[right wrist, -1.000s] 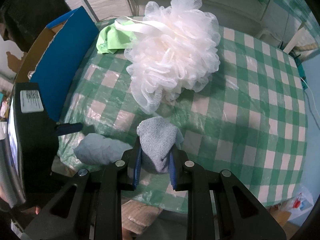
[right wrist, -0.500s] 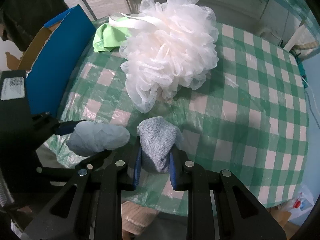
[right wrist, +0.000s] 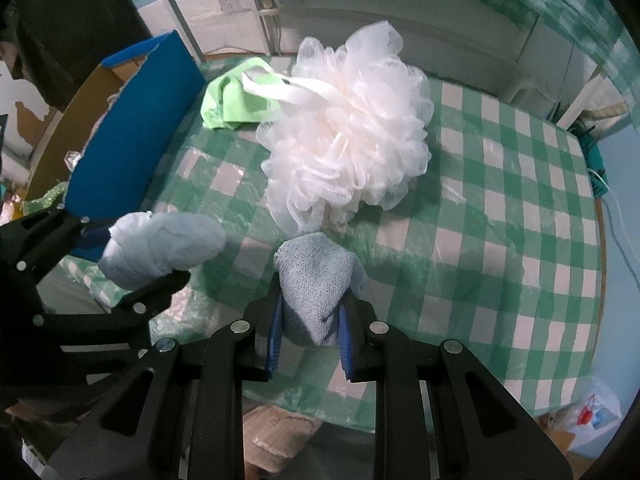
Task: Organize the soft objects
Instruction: 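Lift the grey sock and white plastic bag and carry both over the box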
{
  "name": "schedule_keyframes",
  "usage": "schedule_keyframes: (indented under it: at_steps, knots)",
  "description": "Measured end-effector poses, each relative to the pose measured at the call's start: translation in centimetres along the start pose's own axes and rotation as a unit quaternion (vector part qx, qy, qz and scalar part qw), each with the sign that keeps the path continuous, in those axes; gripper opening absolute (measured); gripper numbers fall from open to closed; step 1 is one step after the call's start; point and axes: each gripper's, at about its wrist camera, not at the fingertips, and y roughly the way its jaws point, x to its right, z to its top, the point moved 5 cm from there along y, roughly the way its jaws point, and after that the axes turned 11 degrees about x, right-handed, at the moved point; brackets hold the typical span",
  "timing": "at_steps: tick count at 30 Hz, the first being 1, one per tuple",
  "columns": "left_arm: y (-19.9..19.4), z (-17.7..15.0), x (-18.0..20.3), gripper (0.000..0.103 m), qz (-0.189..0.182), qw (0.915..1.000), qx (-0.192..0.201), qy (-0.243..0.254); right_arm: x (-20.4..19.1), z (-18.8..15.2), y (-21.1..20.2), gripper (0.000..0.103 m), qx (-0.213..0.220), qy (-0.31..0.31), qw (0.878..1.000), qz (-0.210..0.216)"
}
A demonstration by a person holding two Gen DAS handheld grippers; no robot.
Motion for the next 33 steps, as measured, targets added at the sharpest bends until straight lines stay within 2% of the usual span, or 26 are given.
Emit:
schedule_keyframes:
  at_steps: [9, 15, 26, 33]
  knots:
    - [-2.6, 1.4, -2.0, 0.056, 0.028, 0.999, 0.029, -0.018, -0.5, 1.2, -1.2, 0.021, 0.017, -0.007, 1.0, -0.003]
    - [-4.1, 2.2, -3.5, 0.056, 0.034, 0.9977, 0.046, -0.036, -1.6, 2.1, -2.0, 0.021, 0.03, -0.018, 0.999, 0.0]
    - [-5.9, 2.5, -6.8, 0.056, 0.051, 0.9944, 0.059, -0.07, -4.0, 4.4, -2.9, 0.021, 0.047, -0.031, 0.998, 0.016]
    - [-7.0, 2.1, -9.3, 0.056, 0.075, 0.9913, 0.068, -0.084, -6.4, 5.7, -2.9, 0.021, 0.052, -0.052, 0.997, 0.024]
